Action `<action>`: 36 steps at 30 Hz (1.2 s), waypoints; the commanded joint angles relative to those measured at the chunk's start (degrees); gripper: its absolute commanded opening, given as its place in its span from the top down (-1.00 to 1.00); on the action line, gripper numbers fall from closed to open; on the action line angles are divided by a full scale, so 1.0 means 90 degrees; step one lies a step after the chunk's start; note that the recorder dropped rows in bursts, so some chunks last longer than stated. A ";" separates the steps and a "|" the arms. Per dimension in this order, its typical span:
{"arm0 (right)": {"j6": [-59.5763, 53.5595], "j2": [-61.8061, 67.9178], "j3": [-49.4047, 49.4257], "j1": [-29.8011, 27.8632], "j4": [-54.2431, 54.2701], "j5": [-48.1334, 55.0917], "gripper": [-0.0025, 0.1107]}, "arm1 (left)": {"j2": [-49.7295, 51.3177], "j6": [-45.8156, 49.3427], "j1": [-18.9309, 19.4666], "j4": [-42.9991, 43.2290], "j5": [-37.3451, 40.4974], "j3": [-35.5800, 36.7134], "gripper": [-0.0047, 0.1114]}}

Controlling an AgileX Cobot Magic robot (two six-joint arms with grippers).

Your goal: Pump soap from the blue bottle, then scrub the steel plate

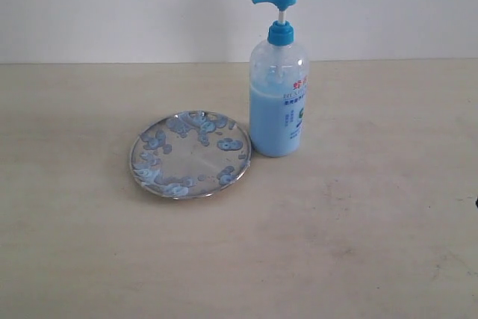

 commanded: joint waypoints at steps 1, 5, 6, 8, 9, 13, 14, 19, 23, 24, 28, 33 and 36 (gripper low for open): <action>-0.0007 -0.0953 0.0033 -0.0177 0.0008 0.0354 0.94 | 0.0038 -0.0448 -0.0012 -0.0043 0.0071 0.0210 0.85; -0.0006 -0.1191 0.0033 -0.0629 0.0019 0.0254 0.94 | 0.0357 -0.0571 -0.0012 0.0036 0.0066 0.0210 0.85; -0.0006 -0.1191 0.0033 -0.0742 0.0019 0.0225 0.94 | 0.0462 -0.0611 -0.0012 0.0036 0.0039 0.0210 0.85; -0.0006 -0.1191 0.0033 -0.0991 0.0019 0.0223 0.94 | 0.0702 -0.0712 -0.0012 0.0036 0.0084 0.0210 0.85; -0.0006 -0.1191 0.0033 -0.1043 0.0019 0.0212 0.94 | 0.0827 -0.0848 -0.0012 0.0021 0.0089 0.0194 0.85; -0.0006 -0.1191 0.0033 -0.1090 0.0019 0.0240 0.94 | 0.1731 -0.1914 -0.0012 0.0193 -0.0004 -0.0301 0.85; 0.0027 -0.1191 0.0033 -0.1090 0.0036 0.0423 0.94 | 0.2060 -0.2032 -0.0012 0.0354 0.0030 -0.0569 0.85; 0.0097 -0.1191 0.0033 -0.1078 0.0063 0.3076 0.94 | 0.4181 -0.1895 -0.0012 0.0872 0.1144 -0.2447 0.85; 0.0133 -0.1191 0.0033 -0.1078 0.0183 0.3190 0.94 | 0.6667 -0.0563 -0.0012 0.0707 0.2129 -0.4207 0.85; 0.0133 -0.1191 0.0033 -0.1078 0.0183 0.3190 0.94 | 0.7167 -0.0119 -0.0012 0.0506 0.2284 -0.4567 0.85; 0.0133 -0.1191 0.0033 -0.1078 0.0183 0.3190 0.94 | 0.9437 0.1645 -0.0012 -0.1060 0.2981 -0.6455 0.85; 0.0133 -0.1191 0.0033 -0.1078 0.0183 0.3190 0.94 | 1.2295 0.2279 -0.0012 -0.1896 0.5113 -0.9891 0.85; 0.0133 -0.1191 0.0033 -0.1078 0.0183 0.3190 0.94 | 1.3038 0.2279 -0.0012 -0.1906 0.5034 -1.0979 0.85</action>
